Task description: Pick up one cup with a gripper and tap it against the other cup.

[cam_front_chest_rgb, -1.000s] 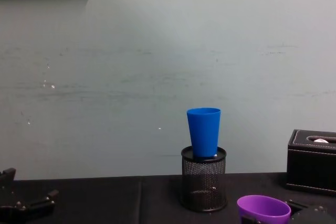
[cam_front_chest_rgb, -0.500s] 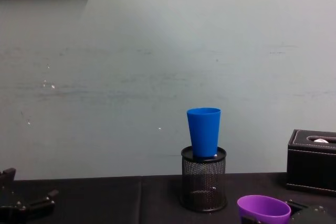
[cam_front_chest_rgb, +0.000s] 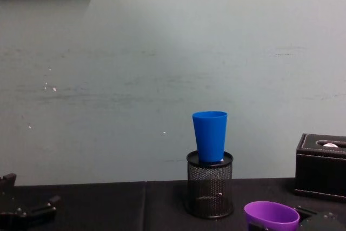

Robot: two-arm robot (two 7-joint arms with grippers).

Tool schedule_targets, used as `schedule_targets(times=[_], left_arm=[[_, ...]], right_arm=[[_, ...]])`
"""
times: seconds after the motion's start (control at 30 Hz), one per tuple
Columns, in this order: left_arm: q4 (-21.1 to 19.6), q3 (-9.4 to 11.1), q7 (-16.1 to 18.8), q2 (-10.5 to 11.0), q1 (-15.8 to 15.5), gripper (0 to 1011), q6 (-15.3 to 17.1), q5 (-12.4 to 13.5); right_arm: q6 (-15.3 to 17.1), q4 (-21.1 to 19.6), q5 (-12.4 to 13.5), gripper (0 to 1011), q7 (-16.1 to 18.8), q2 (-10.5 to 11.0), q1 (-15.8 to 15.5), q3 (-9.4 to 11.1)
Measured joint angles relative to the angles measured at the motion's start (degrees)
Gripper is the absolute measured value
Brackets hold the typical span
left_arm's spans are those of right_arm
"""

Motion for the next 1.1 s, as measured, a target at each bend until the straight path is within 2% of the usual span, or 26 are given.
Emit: schedule_targets(times=[0.57, 0.93, 1.1], left_arm=[[0.0, 0.0, 0.0, 0.0, 0.0, 1011, 0.0, 0.0], [0.0, 0.0, 0.0, 0.0, 0.0, 1012, 0.0, 0.0], [0.0, 0.0, 0.0, 0.0, 0.0, 1011, 0.0, 0.0]], right_arm=[[0.0, 0.0, 0.0, 732, 0.0, 0.0, 0.0, 0.0], [0.0, 0.0, 0.0, 1003, 0.0, 0.0, 0.0, 0.0], [0.0, 0.0, 0.0, 1003, 0.0, 0.0, 0.0, 0.0]])
